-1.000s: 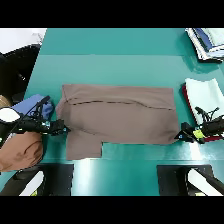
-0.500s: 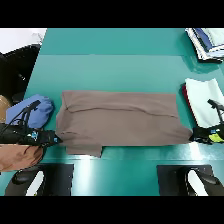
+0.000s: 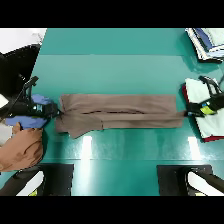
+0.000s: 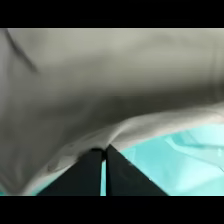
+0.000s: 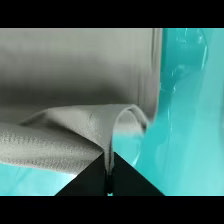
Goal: Fold the shirts.
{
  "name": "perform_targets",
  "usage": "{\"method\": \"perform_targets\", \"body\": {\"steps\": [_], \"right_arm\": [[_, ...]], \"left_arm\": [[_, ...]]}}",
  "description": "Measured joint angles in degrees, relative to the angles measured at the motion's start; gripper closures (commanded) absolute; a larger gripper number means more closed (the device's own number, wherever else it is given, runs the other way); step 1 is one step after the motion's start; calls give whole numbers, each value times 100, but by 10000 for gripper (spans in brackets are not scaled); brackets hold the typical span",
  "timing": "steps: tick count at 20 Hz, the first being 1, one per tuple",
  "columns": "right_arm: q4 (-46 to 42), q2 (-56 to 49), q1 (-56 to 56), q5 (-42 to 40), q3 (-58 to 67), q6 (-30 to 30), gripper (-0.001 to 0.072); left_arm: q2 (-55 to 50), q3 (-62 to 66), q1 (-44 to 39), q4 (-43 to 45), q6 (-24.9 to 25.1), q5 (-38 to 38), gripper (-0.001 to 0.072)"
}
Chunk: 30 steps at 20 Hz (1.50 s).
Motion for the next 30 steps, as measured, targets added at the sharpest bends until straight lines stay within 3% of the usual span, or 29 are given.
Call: {"method": "perform_targets", "body": {"steps": [8, 9, 10, 12, 15, 16, 17, 18, 19, 20, 24, 27, 28, 30], "right_arm": [[101, -1902, 210, -227, 1523, 4, 692], [177, -2057, 212, -234, 1659, 2, 587], [260, -2184, 214, -247, 1768, -4, 423], [549, -2389, 175, -289, 1956, -87, 383], [1040, -2518, -101, -168, 2052, -319, 382], [1209, -2527, -245, -55, 2028, -398, 383], [1300, -2522, -402, 15, 1950, -470, 376], [1360, -2485, -586, 94, 1814, -538, 315], [1436, -2433, -750, 116, 1665, -601, 221], [1495, -2365, -957, 116, 1445, -660, 190], [1676, -2288, -1550, -59, 625, -850, 194], [2288, -2435, -1679, -216, 199, -1176, 208], [2524, -2511, -1659, -258, 133, -1259, 241], [2765, -2671, -1517, -376, 136, -1370, 478]], "left_arm": [[-2118, 1427, 2, -378, 564, 929, 678], [-2232, 1517, 2, -448, 603, 992, 442], [-2312, 1580, 4, -483, 623, 1047, 191], [-2422, 1665, 11, -590, 638, 1108, 156], [-2492, 1729, 9, -675, 651, 994, 160], [-2507, 1742, 9, -688, 654, 896, 291], [-2514, 1749, 7, -706, 658, 798, 507], [-2522, 1753, 7, -721, 658, 704, 684], [-2524, 1757, 7, -721, 662, 627, 686], [-2529, 1759, 7, -748, 664, 573, 685], [-2535, 1764, -72, -1012, 664, 509, 686], [-2549, 1764, -463, -1147, 662, 619, 687], [-2562, 1764, -647, -1176, 654, 695, 686], [-2629, 1766, -1071, -1209, 527, 962, 687]]}}
